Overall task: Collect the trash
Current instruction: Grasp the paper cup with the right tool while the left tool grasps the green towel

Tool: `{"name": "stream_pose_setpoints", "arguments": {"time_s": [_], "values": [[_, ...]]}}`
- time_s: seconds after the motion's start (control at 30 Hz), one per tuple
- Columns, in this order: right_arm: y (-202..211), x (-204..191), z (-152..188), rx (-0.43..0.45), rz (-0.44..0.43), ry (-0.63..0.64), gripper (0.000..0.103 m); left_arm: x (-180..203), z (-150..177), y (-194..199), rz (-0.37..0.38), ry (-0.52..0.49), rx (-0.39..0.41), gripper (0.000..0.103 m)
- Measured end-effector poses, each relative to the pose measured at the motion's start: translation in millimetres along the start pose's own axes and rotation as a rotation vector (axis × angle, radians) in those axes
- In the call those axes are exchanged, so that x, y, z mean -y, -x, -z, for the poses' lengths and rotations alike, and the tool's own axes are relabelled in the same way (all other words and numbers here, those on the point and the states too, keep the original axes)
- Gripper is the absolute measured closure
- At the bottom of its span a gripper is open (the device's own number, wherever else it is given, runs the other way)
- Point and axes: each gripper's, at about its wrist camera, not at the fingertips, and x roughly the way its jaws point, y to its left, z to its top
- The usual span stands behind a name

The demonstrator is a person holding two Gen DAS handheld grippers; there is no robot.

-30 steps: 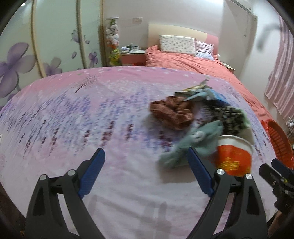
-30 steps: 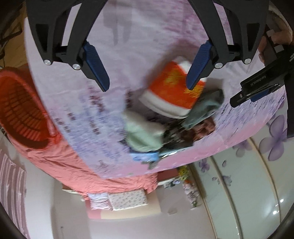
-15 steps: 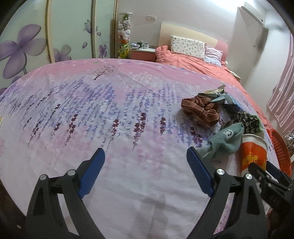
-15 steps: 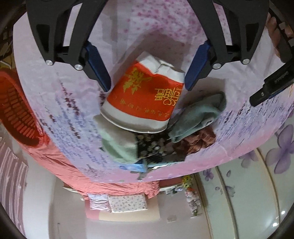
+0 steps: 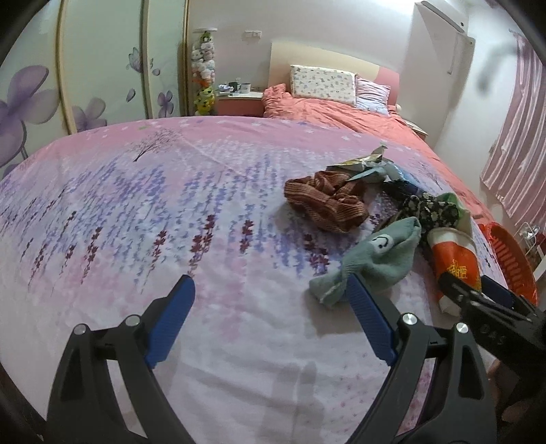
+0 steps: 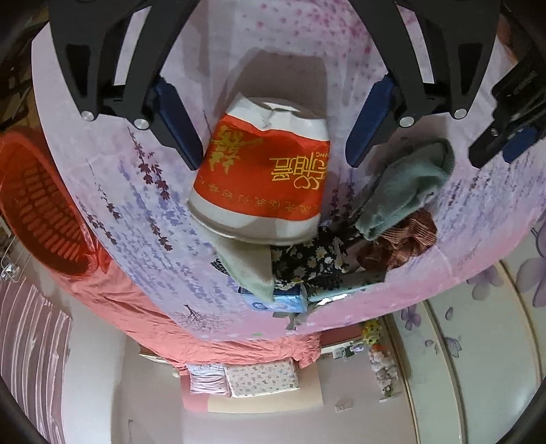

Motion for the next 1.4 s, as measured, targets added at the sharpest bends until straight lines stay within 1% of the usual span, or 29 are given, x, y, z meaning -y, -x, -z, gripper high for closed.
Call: {"name": "stream_pose_setpoints", "arguments": {"time_s": [0.03, 0.07, 0.2, 0.43, 0.57, 0.77, 0.87, 0.97, 1.07, 1.23, 1.3, 1.33, 1.4], "values": [[0.0, 2.7, 1.3, -0.004, 0.003, 0.001, 0.029, 1.4, -0.5, -0.2, 0.004, -0.007, 0.001, 0.014], [-1.0, 5.9, 1.8, -0.009, 0.001, 0.001, 0.03, 3.3, -0.8, -0.4, 0.009, -0.016, 0.001, 0.014], [3.5, 22.4, 3.0, -0.007, 0.0, -0.018, 0.031, 11.0, -1.2, -3.9, 0.025, -0.041, -0.006, 0.014], [7.2, 45.1, 4.1, -0.001, 0.005, -0.054, 0.031, 23.8, -0.1, -12.8, 0.079, -0.048, -0.029, 0.014], [5.6, 46.5, 2.0, -0.004, -0.002, -0.057, 0.03, 29.5, 0.0, -16.8, 0.112, -0.046, -0.041, 0.014], [3.5, 52.3, -0.4, -0.01, -0.02, -0.065, 0.03, 36.8, 0.0, -19.8, 0.138, -0.062, -0.039, 0.015], [2.7, 53.6, -1.4, -0.011, -0.027, -0.065, 0.03, 42.0, -1.9, -22.1, 0.138, -0.072, -0.039, 0.016], [1.8, 55.7, -2.5, -0.013, -0.034, -0.069, 0.03, 48.4, -5.4, -27.5, 0.137, -0.08, -0.053, 0.021], [0.9, 56.4, -3.7, -0.014, -0.042, -0.073, 0.03, 55.7, -8.2, -32.9, 0.136, -0.092, -0.06, 0.022], [-1.5, 57.5, -6.4, -0.014, -0.053, -0.077, 0.022, 71.7, -13.1, -43.9, 0.123, -0.133, -0.071, 0.022], [-3.5, 57.2, -7.4, -0.018, -0.05, -0.074, 0.022, 77.8, -14.0, -49.4, 0.11, -0.15, -0.079, 0.022], [-4.5, 56.6, -7.4, -0.02, -0.045, -0.071, 0.023, 79.1, -13.6, -51.4, 0.104, -0.155, -0.083, 0.024], [-4.3, 57.4, -6.2, -0.023, -0.049, -0.064, 0.025, 80.9, -12.9, -56.5, 0.102, -0.161, -0.103, 0.04]]}}
